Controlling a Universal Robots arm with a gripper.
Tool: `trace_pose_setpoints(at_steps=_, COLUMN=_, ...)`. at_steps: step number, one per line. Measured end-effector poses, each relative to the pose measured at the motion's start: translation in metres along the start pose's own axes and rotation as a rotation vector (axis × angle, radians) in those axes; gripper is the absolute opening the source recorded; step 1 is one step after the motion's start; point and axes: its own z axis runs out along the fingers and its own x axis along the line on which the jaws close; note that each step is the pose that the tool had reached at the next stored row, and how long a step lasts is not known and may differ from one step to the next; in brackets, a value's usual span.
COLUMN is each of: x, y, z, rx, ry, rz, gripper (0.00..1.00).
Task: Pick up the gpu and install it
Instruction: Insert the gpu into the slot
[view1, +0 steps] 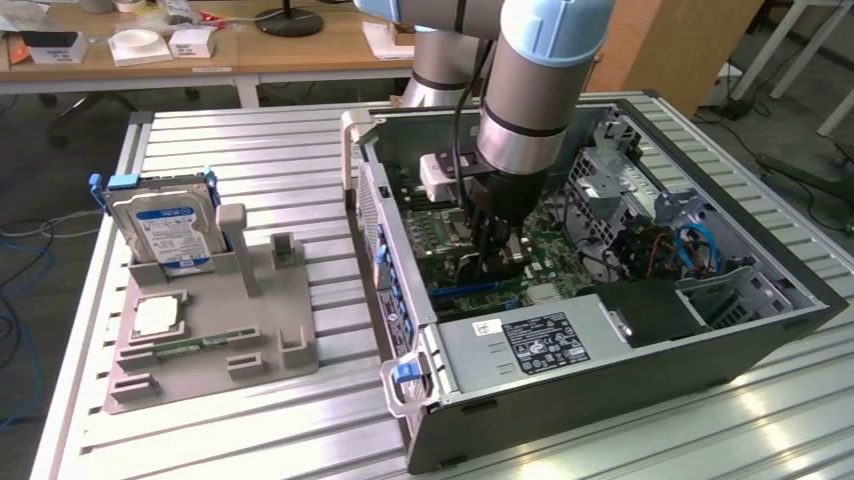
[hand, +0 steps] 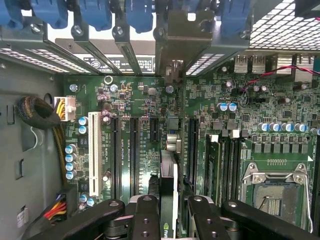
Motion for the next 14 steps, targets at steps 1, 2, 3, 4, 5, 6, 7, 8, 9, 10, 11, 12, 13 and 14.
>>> trace_pose_setpoints(at_steps=1, x=0.0, y=0.0, z=0.0002, rx=0.0, ry=0.0, rz=0.0, gripper=0.27)
trace_pose_setpoints(at_steps=2, x=0.0, y=0.0, z=0.0002, rx=0.0, ry=0.0001, rz=0.0, gripper=0.27)
trace_pose_setpoints(at_steps=3, x=0.0, y=0.0, z=0.0002, rx=-0.0001, ry=0.0001, rz=0.0, gripper=0.27)
trace_pose_setpoints(at_steps=4, x=0.0, y=0.0, z=0.0003, rx=0.0001, ry=-0.0001, rz=0.0, gripper=0.27)
trace_pose_setpoints(at_steps=5, x=0.0, y=0.0, z=0.0003, rx=0.0, ry=0.0, rz=0.0, gripper=0.27)
trace_pose_setpoints(at_steps=6, x=-0.0001, y=0.0, z=0.0004, rx=0.0002, ry=-0.0002, rz=0.0, gripper=0.27)
trace_pose_setpoints(at_steps=7, x=-0.0004, y=0.0, z=0.0006, rx=0.0003, ry=-0.0004, rz=0.0, gripper=0.27)
trace_pose_setpoints(at_steps=8, x=-0.0006, y=0.0001, z=0.0007, rx=0.0002, ry=-0.0003, rz=0.0, gripper=0.27)
trace_pose_setpoints(at_steps=9, x=-0.0007, y=0.0001, z=0.0007, rx=0.0001, ry=-0.0001, rz=0.0, gripper=0.27)
trace_pose_setpoints(at_steps=10, x=-0.0008, y=0.0002, z=0.0008, rx=0.0001, ry=-0.0001, rz=0.0, gripper=0.27)
trace_pose_setpoints(at_steps=11, x=-0.0008, y=0.0002, z=0.0008, rx=0.0, ry=0.0001, rz=0.0, gripper=0.27)
trace_pose_setpoints(at_steps=12, x=-0.0008, y=0.0002, z=0.0008, rx=0.0, ry=0.0001, rz=0.0, gripper=0.27)
trace_pose_setpoints(at_steps=13, x=-0.0008, y=0.0002, z=0.0009, rx=0.0, ry=-0.0001, rz=0.0, gripper=0.27)
trace_pose_setpoints(at_steps=14, x=-0.0008, y=0.0002, z=0.0009, rx=0.0001, ry=0.0, rz=0.0, gripper=0.27)
